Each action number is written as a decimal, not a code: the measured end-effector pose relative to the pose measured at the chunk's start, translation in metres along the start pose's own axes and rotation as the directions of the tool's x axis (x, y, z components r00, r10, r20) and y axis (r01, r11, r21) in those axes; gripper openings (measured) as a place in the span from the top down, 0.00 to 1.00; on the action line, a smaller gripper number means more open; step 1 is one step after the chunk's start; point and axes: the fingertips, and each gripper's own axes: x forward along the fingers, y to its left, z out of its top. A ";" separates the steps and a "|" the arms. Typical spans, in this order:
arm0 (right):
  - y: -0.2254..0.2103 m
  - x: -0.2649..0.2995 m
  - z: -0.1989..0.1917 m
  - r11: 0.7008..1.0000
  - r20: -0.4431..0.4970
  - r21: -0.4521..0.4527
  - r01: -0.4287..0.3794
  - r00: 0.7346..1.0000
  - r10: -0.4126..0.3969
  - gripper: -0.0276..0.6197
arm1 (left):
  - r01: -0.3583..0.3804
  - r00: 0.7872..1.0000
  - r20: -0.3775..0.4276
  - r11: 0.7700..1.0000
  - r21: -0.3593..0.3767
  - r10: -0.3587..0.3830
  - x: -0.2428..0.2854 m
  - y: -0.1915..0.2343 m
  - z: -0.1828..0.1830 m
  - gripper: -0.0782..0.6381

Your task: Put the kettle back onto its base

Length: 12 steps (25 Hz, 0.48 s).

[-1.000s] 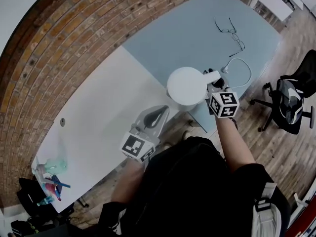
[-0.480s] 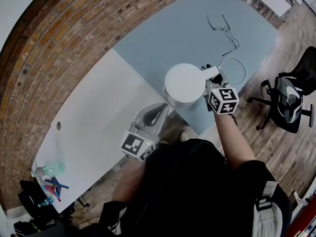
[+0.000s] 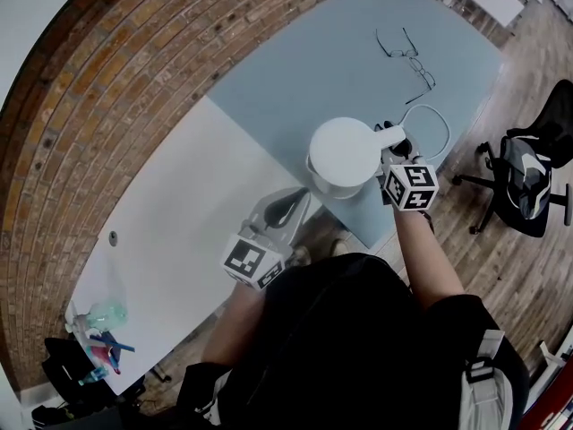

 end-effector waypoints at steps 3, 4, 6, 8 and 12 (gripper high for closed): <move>-0.002 0.000 -0.002 1.000 0.006 -0.007 0.014 1.000 -0.014 0.82 | 0.012 1.000 -0.003 1.000 0.004 -0.012 0.001 0.004 0.001 0.89; -0.003 0.001 -0.003 1.000 0.004 -0.010 0.018 1.000 -0.018 0.82 | 0.015 1.000 -0.005 1.000 0.005 -0.015 0.002 0.005 0.001 0.89; -0.004 0.001 -0.006 1.000 -0.001 -0.011 0.025 1.000 -0.025 0.82 | 0.022 1.000 -0.011 1.000 0.004 -0.021 0.003 0.005 0.001 0.89; -0.006 0.000 -0.009 1.000 -0.002 -0.008 0.028 1.000 -0.028 0.82 | 0.028 1.000 -0.013 1.000 0.002 -0.028 0.004 0.004 0.001 0.89; -0.010 0.000 -0.014 0.999 0.000 0.007 0.035 0.999 -0.035 0.82 | 0.039 0.999 -0.027 0.999 0.000 -0.039 0.006 0.005 -0.003 0.89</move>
